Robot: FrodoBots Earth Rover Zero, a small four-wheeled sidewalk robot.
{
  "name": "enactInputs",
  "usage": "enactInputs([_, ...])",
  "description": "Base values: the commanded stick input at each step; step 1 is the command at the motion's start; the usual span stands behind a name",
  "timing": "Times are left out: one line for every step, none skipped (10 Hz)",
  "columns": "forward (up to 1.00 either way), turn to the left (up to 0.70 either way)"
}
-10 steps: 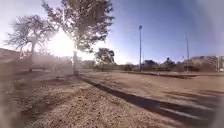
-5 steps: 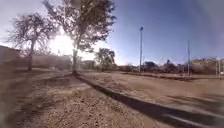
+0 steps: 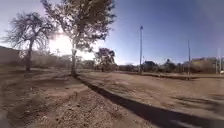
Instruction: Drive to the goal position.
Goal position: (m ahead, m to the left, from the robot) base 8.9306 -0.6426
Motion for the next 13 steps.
enactInputs([0.5, 0.0])
enactInputs([0.5, 0.0])
enactInputs([0.5, 0.0])
enactInputs([0.5, 0.0])
enactInputs([0.5, 0.0])
enactInputs([0.5, 0.0])
enactInputs([0.5, 0.0])
enactInputs([0.5, 0.0])
enactInputs([0.5, 0.0])
enactInputs([0.5, 0.0])
enactInputs([0.5, 0.0])
enactInputs([0.5, 0.0])
enactInputs([0.5, 0.0])
